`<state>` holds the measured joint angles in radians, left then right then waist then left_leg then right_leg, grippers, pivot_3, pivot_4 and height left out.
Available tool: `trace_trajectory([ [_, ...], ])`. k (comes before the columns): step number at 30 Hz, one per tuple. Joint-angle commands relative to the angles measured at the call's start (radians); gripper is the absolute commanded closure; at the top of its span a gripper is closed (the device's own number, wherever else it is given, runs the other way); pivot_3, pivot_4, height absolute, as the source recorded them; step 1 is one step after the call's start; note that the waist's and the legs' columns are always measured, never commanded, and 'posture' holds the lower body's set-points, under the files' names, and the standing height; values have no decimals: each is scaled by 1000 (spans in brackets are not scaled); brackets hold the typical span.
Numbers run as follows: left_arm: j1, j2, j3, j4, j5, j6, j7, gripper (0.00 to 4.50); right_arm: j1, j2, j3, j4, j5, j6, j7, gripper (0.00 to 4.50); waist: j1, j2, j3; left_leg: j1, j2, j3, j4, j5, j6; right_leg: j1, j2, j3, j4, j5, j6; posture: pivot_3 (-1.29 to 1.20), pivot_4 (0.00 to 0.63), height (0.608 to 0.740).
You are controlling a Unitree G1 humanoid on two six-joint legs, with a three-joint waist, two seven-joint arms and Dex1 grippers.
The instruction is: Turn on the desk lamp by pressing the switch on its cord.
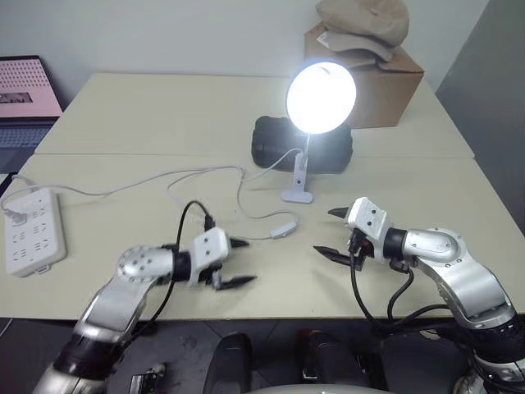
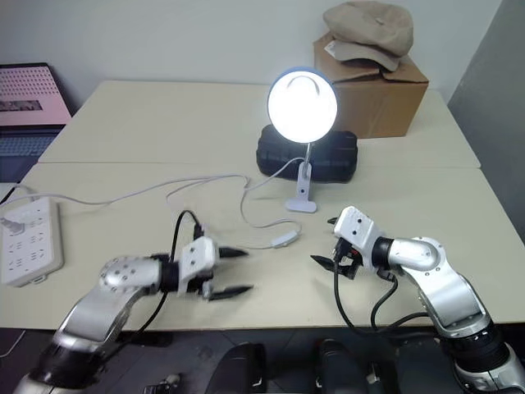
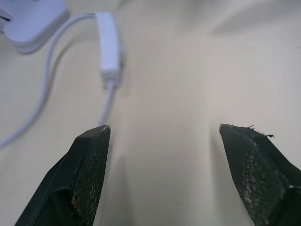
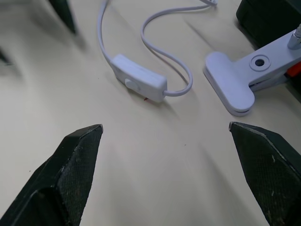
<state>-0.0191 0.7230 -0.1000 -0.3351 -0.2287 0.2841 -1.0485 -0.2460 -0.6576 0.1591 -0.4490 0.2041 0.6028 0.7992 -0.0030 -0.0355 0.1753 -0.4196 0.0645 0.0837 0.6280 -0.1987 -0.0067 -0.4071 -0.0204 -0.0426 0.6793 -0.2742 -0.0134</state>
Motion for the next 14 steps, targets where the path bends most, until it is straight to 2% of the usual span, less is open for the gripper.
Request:
trace_trajectory([
  [1,119,15,126,-163,-27,91,107,672,17,-47,-79,-11,50,-34,51,0,5,0,0,1,0,0,0,0,0,1,0,0,0,0,0,0,150,740],
  [3,184,-6,238,-205,-83,132,152,672,28,-80,-122,2,78,-79,100,0,6,0,0,2,0,-1,0,0,0,1,-1,-1,0,0,-1,0,150,740],
  [6,225,-9,331,-232,-115,158,189,672,45,-113,-150,37,86,-144,139,0,5,0,0,2,0,-1,1,0,0,1,-1,0,0,-2,-3,0,150,740],
  [10,247,1,378,-237,-143,169,189,672,63,-108,-162,50,90,-203,148,0,5,0,0,3,0,-1,0,0,0,1,0,-1,0,-3,-5,0,150,740],
  [14,240,15,366,-211,-146,127,158,672,62,-109,-160,62,88,-230,151,0,5,0,0,2,0,0,0,0,0,1,0,0,0,-1,-2,0,150,740],
])
